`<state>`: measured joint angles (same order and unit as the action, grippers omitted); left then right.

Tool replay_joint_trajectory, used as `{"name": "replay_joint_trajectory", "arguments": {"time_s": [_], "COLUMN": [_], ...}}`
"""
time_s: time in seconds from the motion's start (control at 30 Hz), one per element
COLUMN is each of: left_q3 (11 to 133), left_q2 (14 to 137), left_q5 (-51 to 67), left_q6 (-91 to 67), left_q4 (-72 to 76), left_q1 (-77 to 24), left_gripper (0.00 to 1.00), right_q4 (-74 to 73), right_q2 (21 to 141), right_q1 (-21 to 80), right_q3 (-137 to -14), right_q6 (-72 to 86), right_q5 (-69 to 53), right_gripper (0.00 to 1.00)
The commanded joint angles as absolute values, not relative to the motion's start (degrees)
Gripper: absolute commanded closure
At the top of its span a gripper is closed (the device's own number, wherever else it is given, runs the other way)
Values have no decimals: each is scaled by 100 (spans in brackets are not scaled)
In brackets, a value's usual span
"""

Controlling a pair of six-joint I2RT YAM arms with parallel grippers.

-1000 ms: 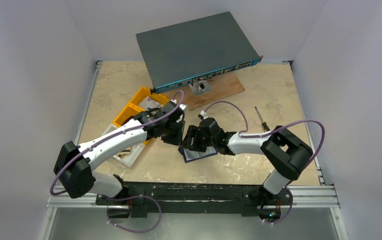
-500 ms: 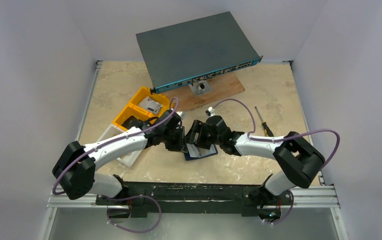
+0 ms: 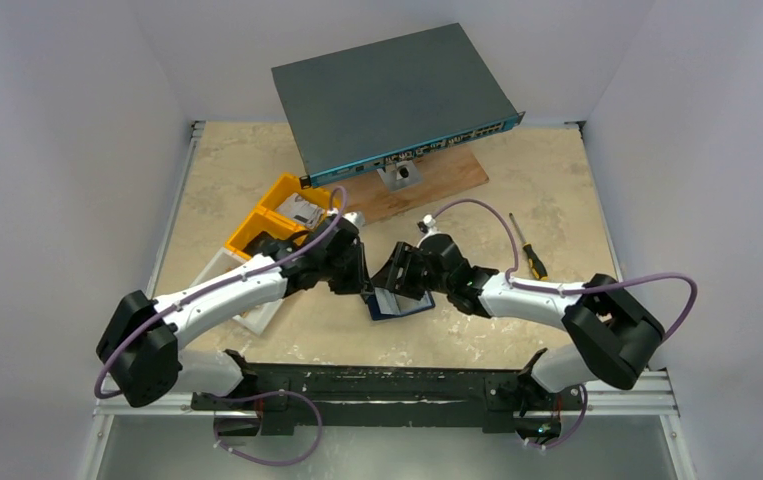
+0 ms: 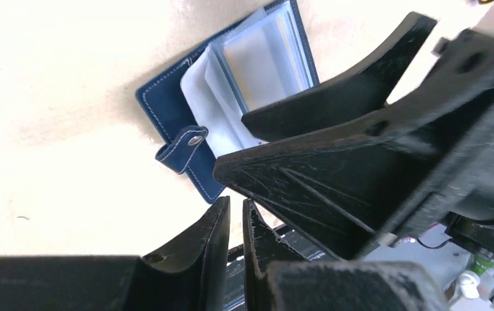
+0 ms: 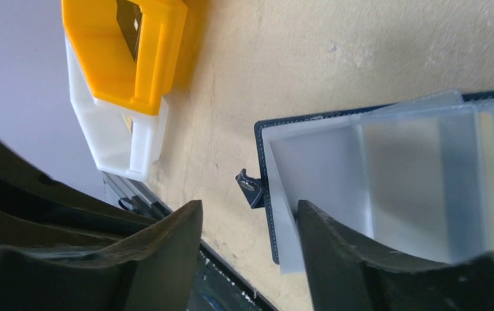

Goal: Take the credit cards out of the card holder
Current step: Open the card holder at the center of the board, then remove the credit card from the card holder.

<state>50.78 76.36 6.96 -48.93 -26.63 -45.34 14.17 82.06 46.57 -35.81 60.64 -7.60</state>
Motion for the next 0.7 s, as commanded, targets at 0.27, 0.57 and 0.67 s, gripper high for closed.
{"name": "replay_joint_trajectory", "arguments": {"time_s": [0.27,0.57,0.67], "left_q3": [6062,6358,6423], "left_q2": [8019,9058,9301], "left_q5": [420,939,1049], "left_q6": [-4947,-4908,-4876], "left_q4": [-2830,-2399,-2418], "left_q1": [-4109,-4091,-4094], "left_gripper": [89,92,93], "right_q4": [1351,1537,1504], "right_q2": [8532,8958,8857], "right_q1": [4782,4783,4785], "right_q3": [-3628,-3698,-3718], "right_q6": [5778,5632,5535], "right_q5": [-995,-1197,-1234], "right_gripper": [84,100,100]}}
